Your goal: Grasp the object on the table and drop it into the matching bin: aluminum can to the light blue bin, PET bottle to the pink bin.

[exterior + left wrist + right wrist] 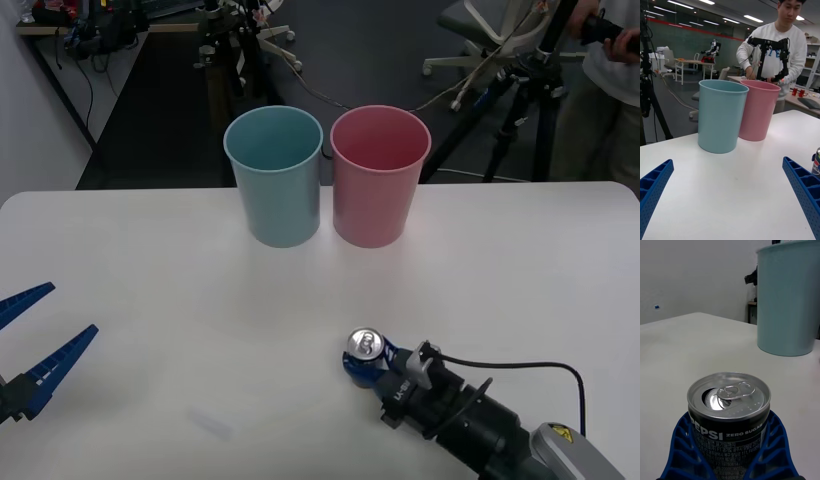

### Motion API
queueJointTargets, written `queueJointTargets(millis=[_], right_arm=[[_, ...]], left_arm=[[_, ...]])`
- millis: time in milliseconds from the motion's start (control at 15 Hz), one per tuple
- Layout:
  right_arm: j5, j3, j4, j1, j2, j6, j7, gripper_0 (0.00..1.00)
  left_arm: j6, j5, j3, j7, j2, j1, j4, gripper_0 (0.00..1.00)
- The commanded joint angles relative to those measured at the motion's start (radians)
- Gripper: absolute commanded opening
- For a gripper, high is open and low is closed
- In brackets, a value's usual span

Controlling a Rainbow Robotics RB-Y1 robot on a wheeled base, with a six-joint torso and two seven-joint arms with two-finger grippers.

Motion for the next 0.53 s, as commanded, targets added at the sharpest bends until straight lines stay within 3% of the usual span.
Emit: queueJointTargets(millis=[67, 533], right_arm=[[-0.001, -0.009, -0.05, 0.006, -0.003, 0.004, -0.018, 0.0], [0.013, 0.008, -0.37, 0.017, -0.091, 0.169, -0.211, 0.0]], left_arm=[[0.0, 0.0, 0.0, 0.0, 0.0, 0.0, 0.0, 1.0], [0.0, 0.0, 0.0, 0.0, 0.0, 0.0, 0.0, 1.0]])
